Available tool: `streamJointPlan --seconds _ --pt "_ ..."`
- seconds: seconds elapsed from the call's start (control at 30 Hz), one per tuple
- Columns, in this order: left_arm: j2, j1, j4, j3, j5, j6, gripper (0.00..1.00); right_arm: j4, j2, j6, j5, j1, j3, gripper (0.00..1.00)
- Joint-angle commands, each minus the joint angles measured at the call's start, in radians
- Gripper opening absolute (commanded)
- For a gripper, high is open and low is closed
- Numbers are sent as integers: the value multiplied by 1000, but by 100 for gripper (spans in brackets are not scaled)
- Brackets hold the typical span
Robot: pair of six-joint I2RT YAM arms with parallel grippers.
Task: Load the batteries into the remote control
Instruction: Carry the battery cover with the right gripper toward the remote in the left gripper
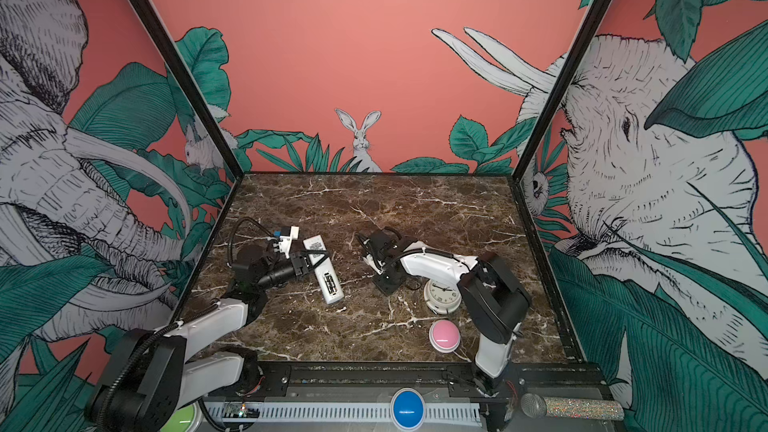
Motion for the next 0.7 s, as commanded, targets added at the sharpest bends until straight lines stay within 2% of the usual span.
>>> streamJointPlan --seconds 0.0,0.37,0.67 --pt "-44 6 19 -5 -10 13 0 99 -101 -34 -38 15 -38 17" --pt "-136 7 -83 4 -79 84 0 286 -323 -32 -107 54 -141 17" --pt "-249 8 -177 -11 -188 162 0 417 -420 75 -155 60 -183 19"
